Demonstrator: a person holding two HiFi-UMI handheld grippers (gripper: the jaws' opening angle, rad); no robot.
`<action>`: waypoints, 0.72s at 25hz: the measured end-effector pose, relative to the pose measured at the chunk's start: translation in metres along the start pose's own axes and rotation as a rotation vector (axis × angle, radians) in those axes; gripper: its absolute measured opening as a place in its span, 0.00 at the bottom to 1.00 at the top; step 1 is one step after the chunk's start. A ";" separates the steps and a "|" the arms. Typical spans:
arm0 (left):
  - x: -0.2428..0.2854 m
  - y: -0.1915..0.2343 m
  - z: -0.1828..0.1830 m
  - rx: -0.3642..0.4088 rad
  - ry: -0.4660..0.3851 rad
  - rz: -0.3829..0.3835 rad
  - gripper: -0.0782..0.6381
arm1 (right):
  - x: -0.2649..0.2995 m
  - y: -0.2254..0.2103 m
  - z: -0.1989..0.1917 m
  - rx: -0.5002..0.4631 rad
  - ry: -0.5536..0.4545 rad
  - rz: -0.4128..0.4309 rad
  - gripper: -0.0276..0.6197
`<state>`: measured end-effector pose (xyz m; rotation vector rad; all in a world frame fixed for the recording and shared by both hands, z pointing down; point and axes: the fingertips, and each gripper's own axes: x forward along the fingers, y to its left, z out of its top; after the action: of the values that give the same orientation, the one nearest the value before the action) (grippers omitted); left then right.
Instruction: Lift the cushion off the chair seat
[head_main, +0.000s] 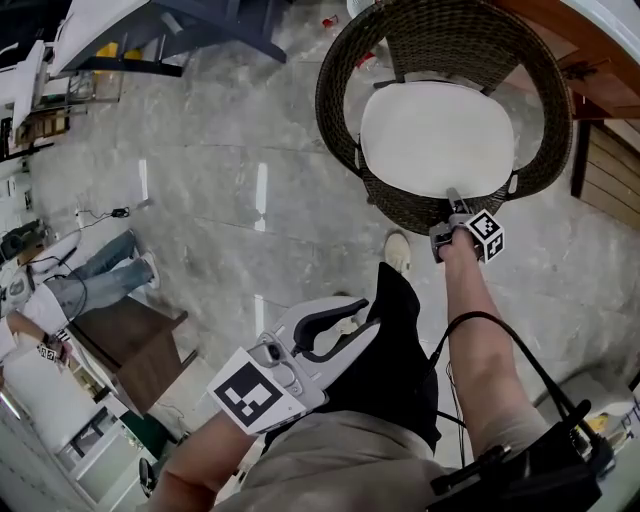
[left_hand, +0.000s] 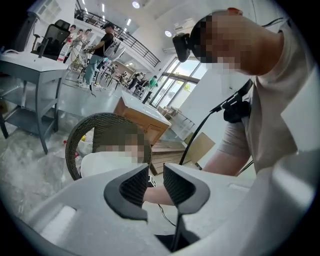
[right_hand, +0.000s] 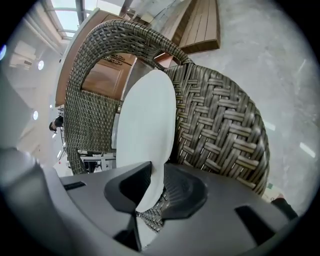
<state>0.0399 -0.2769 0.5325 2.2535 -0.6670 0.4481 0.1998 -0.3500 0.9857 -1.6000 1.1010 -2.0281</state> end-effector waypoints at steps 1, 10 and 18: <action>-0.001 0.001 0.000 -0.003 -0.002 0.002 0.22 | -0.001 0.001 0.000 -0.003 0.003 0.003 0.17; -0.022 -0.006 0.005 0.024 -0.056 -0.001 0.22 | -0.028 0.037 -0.004 -0.037 -0.008 0.098 0.09; -0.051 -0.030 0.014 0.051 -0.098 -0.030 0.22 | -0.068 0.089 -0.004 -0.110 -0.030 0.165 0.08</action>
<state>0.0178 -0.2525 0.4816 2.3427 -0.6773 0.3447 0.1998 -0.3606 0.8745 -1.5303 1.3077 -1.8605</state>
